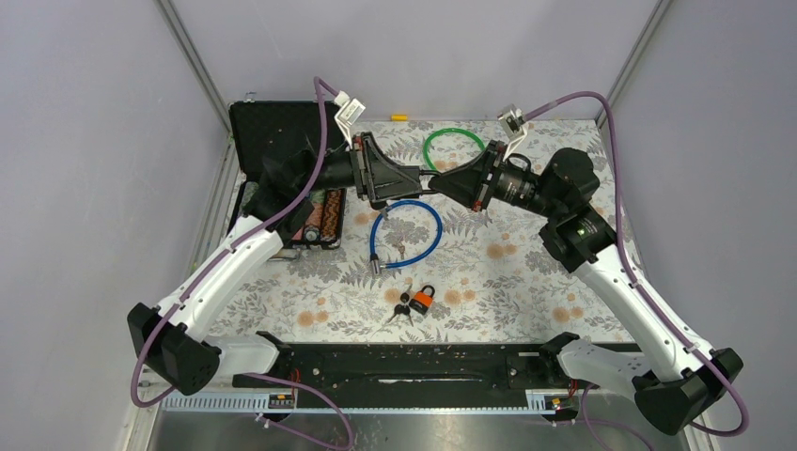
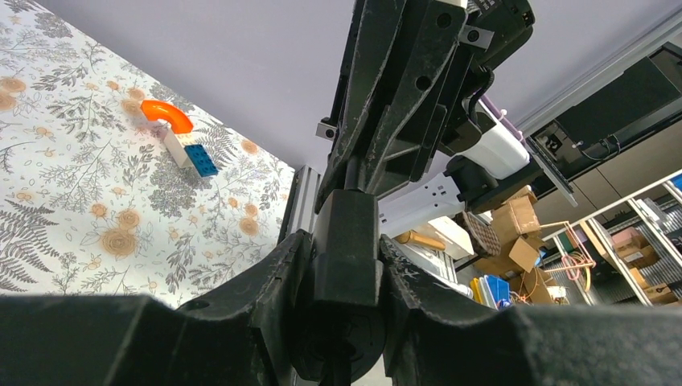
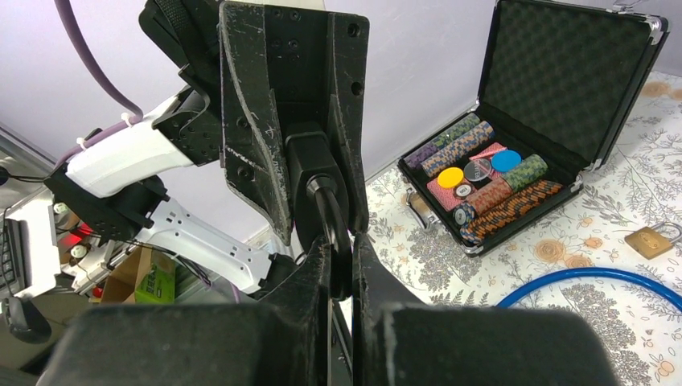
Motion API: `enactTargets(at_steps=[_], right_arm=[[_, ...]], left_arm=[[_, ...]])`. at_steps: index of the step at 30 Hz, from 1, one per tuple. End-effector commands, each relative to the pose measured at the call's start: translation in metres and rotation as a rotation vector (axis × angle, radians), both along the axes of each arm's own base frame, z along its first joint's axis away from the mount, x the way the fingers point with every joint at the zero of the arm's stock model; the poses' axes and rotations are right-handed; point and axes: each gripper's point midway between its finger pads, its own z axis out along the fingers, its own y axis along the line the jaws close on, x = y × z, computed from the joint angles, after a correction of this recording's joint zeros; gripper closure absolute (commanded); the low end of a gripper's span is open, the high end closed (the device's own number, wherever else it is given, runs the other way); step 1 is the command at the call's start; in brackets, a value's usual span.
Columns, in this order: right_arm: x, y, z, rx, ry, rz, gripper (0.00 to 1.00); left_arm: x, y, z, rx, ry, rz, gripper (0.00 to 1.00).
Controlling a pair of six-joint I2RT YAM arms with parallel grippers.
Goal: Lock with the key
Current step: Lock the lock.
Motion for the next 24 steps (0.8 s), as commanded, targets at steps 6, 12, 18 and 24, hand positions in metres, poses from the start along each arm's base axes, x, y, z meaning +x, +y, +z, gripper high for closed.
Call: enactTargets(at_steps=[6, 12, 18, 24], right_arm=[[-0.058, 0.055, 0.022, 0.116, 0.031, 0.38, 1.0], [-0.06, 0.058, 0.023, 0.132, 0.076, 0.403, 1.0], [-0.023, 0.044, -0.005, 0.002, 0.111, 0.152, 1.0], [0.033, -0.006, -0.038, -0.036, 0.222, -0.118, 1.0]], left_arm=[[-0.035, -0.038, -0.008, -0.006, -0.028, -0.186, 1.0], [-0.029, -0.04, -0.018, 0.015, -0.011, -0.173, 1.0], [-0.003, -0.022, -0.023, 0.057, -0.005, -0.037, 1.0], [0.028, 0.012, -0.04, 0.098, -0.032, 0.157, 0.25]])
